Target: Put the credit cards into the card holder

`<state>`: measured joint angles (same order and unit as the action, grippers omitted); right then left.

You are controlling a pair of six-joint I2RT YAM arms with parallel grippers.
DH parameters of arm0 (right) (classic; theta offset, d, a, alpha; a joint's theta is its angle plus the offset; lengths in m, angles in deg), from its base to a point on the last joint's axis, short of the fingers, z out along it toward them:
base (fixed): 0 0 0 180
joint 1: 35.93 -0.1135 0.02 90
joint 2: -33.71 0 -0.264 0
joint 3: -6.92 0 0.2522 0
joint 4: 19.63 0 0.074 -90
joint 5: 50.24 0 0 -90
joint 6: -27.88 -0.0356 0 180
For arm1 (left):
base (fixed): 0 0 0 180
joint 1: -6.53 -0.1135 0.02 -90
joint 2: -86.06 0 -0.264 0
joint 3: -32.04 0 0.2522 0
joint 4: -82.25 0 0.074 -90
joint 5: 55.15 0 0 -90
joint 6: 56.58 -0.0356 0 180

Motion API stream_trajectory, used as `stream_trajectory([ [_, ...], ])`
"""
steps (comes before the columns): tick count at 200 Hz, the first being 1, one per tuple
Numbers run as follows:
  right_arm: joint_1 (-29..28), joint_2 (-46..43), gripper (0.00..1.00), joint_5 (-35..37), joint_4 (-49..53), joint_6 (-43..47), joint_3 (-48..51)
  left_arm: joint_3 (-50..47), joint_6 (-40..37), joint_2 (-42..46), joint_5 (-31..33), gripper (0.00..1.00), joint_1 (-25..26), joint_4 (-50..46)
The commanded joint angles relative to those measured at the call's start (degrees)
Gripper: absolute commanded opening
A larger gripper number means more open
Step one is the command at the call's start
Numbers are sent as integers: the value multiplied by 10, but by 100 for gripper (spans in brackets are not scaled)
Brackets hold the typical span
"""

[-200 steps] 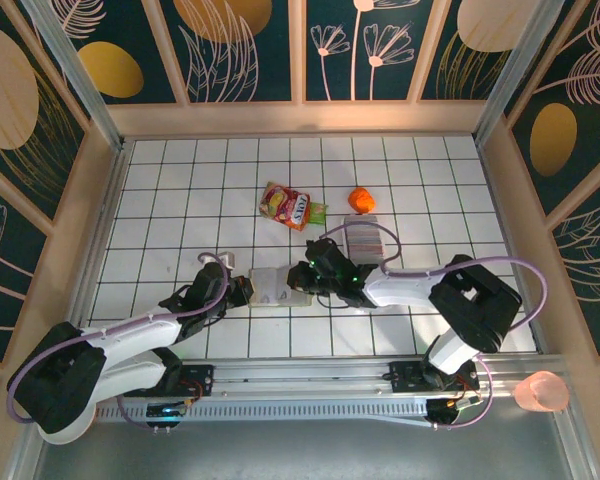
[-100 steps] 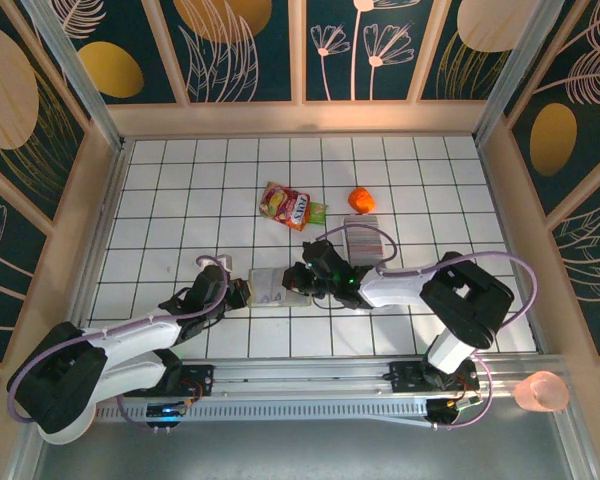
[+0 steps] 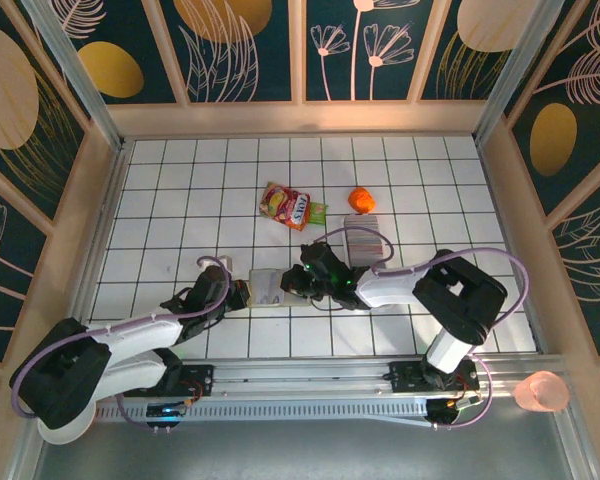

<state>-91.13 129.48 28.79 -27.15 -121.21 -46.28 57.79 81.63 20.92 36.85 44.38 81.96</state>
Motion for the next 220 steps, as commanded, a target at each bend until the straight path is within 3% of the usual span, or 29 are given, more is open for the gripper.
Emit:
stream_trajectory([
  [1, -5, 16, 0, -8, -14, -4, -6, -5, -9, -6, 0, 0, 2, 9],
  [139, 6, 38, 0, -3, 21, 49, -45, -5, -16, -25, -14, 0, 2, 18],
  [220, 4, 60, 0, -39, -7, 38, -44, -2, -19, -31, -20, 0, 1, 21],
])
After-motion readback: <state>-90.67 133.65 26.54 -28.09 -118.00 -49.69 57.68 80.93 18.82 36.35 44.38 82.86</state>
